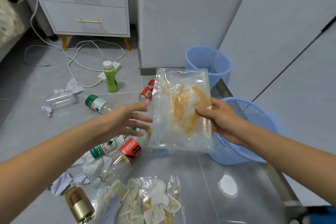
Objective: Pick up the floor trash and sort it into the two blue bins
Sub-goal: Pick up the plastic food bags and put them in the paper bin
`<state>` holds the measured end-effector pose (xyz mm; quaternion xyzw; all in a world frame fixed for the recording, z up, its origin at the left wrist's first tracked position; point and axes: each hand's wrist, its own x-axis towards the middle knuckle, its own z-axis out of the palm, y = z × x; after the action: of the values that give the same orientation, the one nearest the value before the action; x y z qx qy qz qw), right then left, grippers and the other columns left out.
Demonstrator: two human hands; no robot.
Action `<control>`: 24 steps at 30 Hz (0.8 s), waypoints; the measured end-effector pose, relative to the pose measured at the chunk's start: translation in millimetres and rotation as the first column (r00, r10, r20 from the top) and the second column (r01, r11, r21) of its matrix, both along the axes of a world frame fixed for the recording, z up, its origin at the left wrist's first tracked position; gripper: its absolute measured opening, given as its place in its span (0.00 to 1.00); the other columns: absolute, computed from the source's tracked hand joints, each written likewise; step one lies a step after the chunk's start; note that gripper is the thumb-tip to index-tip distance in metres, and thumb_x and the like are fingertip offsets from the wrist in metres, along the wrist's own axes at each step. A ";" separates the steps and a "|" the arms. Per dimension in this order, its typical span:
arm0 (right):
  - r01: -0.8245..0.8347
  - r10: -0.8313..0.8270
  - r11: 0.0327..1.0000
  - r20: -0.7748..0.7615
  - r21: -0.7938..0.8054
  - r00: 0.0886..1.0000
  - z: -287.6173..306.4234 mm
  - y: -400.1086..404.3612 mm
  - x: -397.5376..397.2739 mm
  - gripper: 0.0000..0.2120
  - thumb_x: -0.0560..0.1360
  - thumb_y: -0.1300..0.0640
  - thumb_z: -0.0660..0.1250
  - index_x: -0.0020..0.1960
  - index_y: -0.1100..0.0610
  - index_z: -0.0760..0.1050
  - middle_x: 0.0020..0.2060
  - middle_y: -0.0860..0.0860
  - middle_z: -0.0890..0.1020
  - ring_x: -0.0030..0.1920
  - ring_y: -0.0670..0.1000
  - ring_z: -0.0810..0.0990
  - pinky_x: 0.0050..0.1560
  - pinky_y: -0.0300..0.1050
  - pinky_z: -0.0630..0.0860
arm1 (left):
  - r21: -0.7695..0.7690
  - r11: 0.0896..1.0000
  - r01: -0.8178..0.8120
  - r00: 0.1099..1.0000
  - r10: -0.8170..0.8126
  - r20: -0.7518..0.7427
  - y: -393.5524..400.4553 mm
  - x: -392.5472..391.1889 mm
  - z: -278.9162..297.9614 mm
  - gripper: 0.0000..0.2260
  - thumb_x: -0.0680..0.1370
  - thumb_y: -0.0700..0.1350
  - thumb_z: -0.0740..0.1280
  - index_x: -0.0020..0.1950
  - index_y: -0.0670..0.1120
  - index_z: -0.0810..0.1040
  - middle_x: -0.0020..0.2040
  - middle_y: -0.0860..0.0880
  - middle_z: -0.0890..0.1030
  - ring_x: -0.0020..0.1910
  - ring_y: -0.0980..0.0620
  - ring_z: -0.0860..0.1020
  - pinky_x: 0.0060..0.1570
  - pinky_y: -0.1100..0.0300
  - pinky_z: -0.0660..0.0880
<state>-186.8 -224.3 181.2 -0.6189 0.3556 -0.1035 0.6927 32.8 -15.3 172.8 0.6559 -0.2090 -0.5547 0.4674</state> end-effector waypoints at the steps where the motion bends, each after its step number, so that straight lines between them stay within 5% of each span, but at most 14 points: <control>1: 0.018 -0.019 0.999 0.025 0.028 1.000 -2.3 3.4 1.0 0.16 0.76 0.60 0.72 0.62 0.60 0.79 0.57 0.61 0.85 0.55 0.60 0.86 0.60 0.65 0.79 | -0.041 0.998 0.053 0.998 -0.055 -0.040 0.2 -11.0 -6.6 0.31 0.66 0.63 0.77 0.63 0.48 0.79 0.54 0.43 0.85 0.50 0.46 0.84 0.46 0.51 0.80; 3: -0.001 -0.002 0.997 0.038 0.075 0.999 -6.6 9.4 0.8 0.16 0.77 0.58 0.71 0.64 0.59 0.78 0.58 0.61 0.84 0.57 0.61 0.85 0.60 0.63 0.79 | -0.107 0.994 0.023 1.000 -0.022 0.007 -3.2 -27.5 -13.0 0.13 0.76 0.49 0.74 0.59 0.49 0.79 0.42 0.47 0.85 0.38 0.53 0.81 0.35 0.57 0.77; 5: -0.090 0.092 0.992 -0.009 0.092 0.996 -7.2 13.4 -1.5 0.16 0.79 0.55 0.68 0.66 0.57 0.76 0.59 0.59 0.85 0.57 0.61 0.85 0.56 0.61 0.81 | -0.149 0.987 -0.055 0.996 0.065 0.060 -3.6 -28.9 -13.8 0.08 0.78 0.40 0.70 0.55 0.49 0.77 0.32 0.52 0.80 0.29 0.56 0.76 0.28 0.63 0.72; 8: -0.290 0.305 0.947 -0.100 0.138 0.947 0.6 15.9 -6.2 0.16 0.82 0.51 0.63 0.68 0.54 0.73 0.57 0.59 0.84 0.49 0.58 0.85 0.40 0.52 0.85 | -0.207 0.975 -0.084 0.996 0.078 -0.040 4.1 -21.1 -12.9 0.09 0.80 0.39 0.67 0.58 0.48 0.80 0.43 0.46 0.85 0.36 0.52 0.81 0.34 0.60 0.77; 10: -0.349 0.368 0.915 -0.065 0.201 0.927 4.7 18.3 -7.2 0.15 0.84 0.53 0.61 0.69 0.52 0.73 0.57 0.61 0.83 0.47 0.59 0.85 0.39 0.51 0.84 | -0.242 0.967 -0.077 0.993 0.052 -0.107 9.0 -19.2 -14.7 0.13 0.80 0.40 0.66 0.63 0.51 0.80 0.55 0.44 0.85 0.47 0.48 0.84 0.43 0.56 0.81; 15: -0.290 0.276 0.915 0.090 0.282 0.957 6.5 16.9 -2.0 0.19 0.82 0.64 0.60 0.70 0.52 0.74 0.49 0.60 0.84 0.39 0.55 0.85 0.39 0.48 0.84 | -0.341 0.919 -0.201 0.972 0.144 -0.184 7.6 -12.1 -16.0 0.18 0.80 0.37 0.64 0.68 0.51 0.77 0.62 0.41 0.82 0.55 0.44 0.83 0.46 0.55 0.83; 17: -0.201 0.178 0.934 0.102 0.295 0.979 9.9 13.4 -0.9 0.17 0.81 0.67 0.59 0.69 0.59 0.74 0.40 0.60 0.84 0.36 0.55 0.86 0.35 0.44 0.83 | -0.355 0.901 -0.249 0.954 0.165 -0.252 9.5 -3.0 -18.0 0.19 0.79 0.36 0.64 0.68 0.51 0.78 0.64 0.39 0.81 0.59 0.41 0.80 0.56 0.49 0.80; 19: -0.172 0.143 0.935 0.112 0.310 0.983 14.7 10.8 -2.1 0.16 0.81 0.66 0.59 0.69 0.62 0.73 0.41 0.62 0.84 0.39 0.58 0.87 0.36 0.45 0.84 | -0.348 0.896 -0.277 0.941 0.179 -0.287 12.8 0.5 -19.1 0.19 0.78 0.36 0.65 0.67 0.50 0.80 0.63 0.39 0.82 0.58 0.40 0.82 0.60 0.47 0.77; 22: -0.307 0.280 0.887 0.126 0.346 0.952 23.9 12.8 -0.8 0.19 0.81 0.61 0.62 0.72 0.60 0.69 0.47 0.65 0.81 0.47 0.63 0.84 0.44 0.52 0.83 | -0.345 0.877 -0.334 0.929 0.245 -0.277 12.9 -3.1 -22.4 0.15 0.77 0.34 0.65 0.61 0.43 0.82 0.56 0.38 0.84 0.47 0.45 0.85 0.50 0.53 0.83; 24: -0.440 0.445 0.893 -0.038 0.098 0.895 21.2 15.6 0.2 0.15 0.80 0.62 0.66 0.66 0.56 0.76 0.43 0.61 0.76 0.43 0.58 0.79 0.45 0.52 0.81 | -0.349 0.863 -0.365 0.921 0.282 -0.267 11.9 -7.4 -22.1 0.12 0.78 0.32 0.64 0.57 0.41 0.83 0.52 0.40 0.86 0.43 0.47 0.86 0.43 0.57 0.84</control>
<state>-186.6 -208.7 202.4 -0.6556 0.2301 0.0909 0.7134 25.5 -3.3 150.7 0.5134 -0.1524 -0.4797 0.6951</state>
